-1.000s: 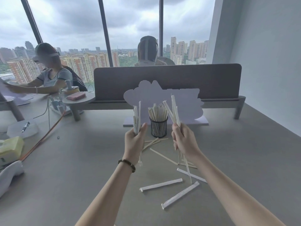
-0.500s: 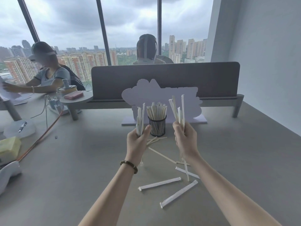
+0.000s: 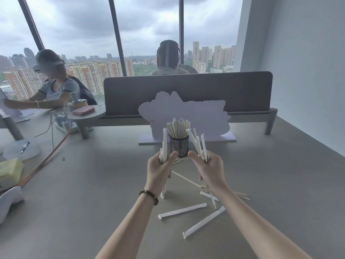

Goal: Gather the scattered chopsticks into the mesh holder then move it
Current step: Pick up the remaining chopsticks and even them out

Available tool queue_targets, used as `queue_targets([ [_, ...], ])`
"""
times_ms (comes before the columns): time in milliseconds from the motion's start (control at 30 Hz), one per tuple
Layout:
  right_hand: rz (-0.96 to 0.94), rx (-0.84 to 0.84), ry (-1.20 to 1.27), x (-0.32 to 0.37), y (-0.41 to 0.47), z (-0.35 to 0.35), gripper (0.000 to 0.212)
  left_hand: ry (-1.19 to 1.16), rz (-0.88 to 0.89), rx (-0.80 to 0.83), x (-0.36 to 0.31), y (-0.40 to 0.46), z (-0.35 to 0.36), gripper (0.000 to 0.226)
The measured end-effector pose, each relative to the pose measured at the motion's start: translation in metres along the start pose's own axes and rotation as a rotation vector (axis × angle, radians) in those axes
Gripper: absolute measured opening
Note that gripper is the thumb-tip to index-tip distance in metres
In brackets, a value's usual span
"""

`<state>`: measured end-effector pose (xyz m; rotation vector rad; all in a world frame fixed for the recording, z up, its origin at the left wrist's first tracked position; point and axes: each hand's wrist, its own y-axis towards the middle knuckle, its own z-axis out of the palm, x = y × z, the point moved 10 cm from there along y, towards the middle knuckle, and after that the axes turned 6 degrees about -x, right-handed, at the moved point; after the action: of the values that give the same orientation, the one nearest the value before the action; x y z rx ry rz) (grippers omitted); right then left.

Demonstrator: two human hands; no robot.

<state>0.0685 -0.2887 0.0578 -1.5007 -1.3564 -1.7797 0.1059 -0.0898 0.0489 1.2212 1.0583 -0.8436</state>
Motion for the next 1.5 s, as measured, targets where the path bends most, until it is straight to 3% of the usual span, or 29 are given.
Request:
queue_targets([
  [433, 0.038, 0.01, -0.074, -0.02, -0.007, -0.003, 0.062, 0.019, -0.035, 0.013, 0.018, -0.008, 0.001, 0.053],
  [700, 0.064, -0.003, -0.049, -0.018, -0.002, -0.007, 0.058, 0.049, -0.026, 0.024, 0.016, -0.01, 0.001, 0.044],
  [933, 0.06, -0.018, 0.063, -0.007, 0.007, -0.01, 0.071, 0.042, -0.027, 0.015, 0.017, -0.009, -0.001, 0.049],
  [1200, 0.171, 0.028, 0.091, -0.028, -0.006, -0.006, 0.054, 0.029, -0.02, 0.023, 0.016, -0.011, 0.0, 0.055],
  [1500, 0.162, -0.009, -0.005, -0.032, 0.002, -0.014, 0.051, 0.033, -0.032, 0.039, 0.017, -0.011, 0.003, 0.052],
])
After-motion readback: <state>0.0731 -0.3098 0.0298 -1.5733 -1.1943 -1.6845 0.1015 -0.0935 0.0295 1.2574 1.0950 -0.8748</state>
